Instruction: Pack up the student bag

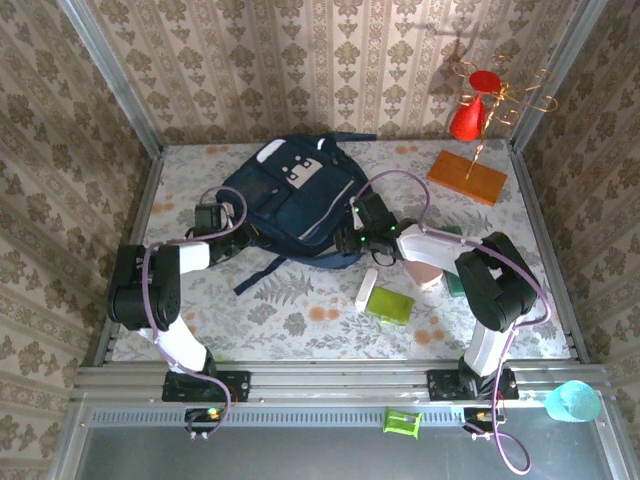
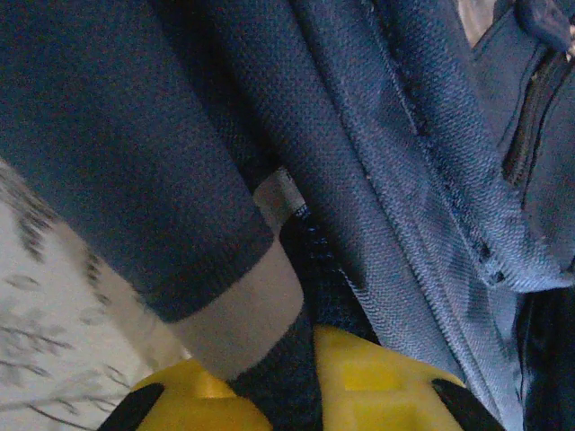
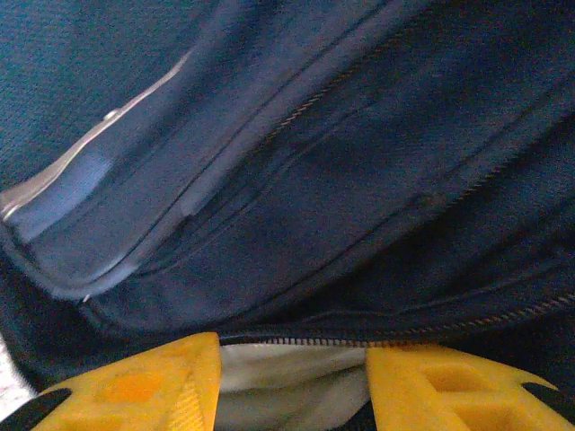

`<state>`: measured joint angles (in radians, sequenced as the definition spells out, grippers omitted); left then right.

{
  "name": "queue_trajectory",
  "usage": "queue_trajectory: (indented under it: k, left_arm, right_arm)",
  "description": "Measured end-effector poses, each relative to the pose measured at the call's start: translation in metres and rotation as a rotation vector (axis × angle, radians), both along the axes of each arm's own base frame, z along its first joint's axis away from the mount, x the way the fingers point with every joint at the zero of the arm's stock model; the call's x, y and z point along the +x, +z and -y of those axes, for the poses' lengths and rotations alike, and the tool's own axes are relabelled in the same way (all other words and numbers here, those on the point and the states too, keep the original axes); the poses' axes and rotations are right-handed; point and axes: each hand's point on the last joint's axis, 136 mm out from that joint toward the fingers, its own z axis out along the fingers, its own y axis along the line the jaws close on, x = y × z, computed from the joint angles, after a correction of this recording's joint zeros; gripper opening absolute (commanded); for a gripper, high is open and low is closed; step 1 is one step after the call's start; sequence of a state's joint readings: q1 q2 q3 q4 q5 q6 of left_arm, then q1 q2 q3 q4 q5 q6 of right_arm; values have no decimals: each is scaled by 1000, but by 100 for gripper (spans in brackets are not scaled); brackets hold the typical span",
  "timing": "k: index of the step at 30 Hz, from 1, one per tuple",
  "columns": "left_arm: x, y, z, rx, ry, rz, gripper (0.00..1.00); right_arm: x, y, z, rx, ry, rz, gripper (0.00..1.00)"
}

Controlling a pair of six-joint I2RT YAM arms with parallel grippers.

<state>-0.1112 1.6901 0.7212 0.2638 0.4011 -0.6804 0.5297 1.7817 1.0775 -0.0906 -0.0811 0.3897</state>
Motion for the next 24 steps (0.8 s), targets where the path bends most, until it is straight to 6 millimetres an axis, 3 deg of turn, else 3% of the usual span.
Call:
queue_trajectory:
  k: [4,8,12,15,19,21,24]
  left_arm:
    - [-20,5,22,-31,-19,10,1]
    - [-34,15,39,-53,-16,27,0]
    - [-38,26,43,-83,21,37,0]
    - [-41,37,45,-93,35,49,0]
    - [-47,45,49,-97,35,50,0]
    - [-49,44,49,-100,38,36,0]
    - [-50,43,50,-108,42,24,0]
  right_arm:
    - [23,-3,26,-39,-65,-5,49]
    - [40,11,40,-78,-101,27,51]
    - [30,34,39,-95,-95,80,55]
    - [-1,64,22,-88,-48,161,58]
    - [-52,98,-27,-11,75,286,61]
    - [-73,100,-55,29,133,316,60]
    - [-94,85,-96,42,203,343,57]
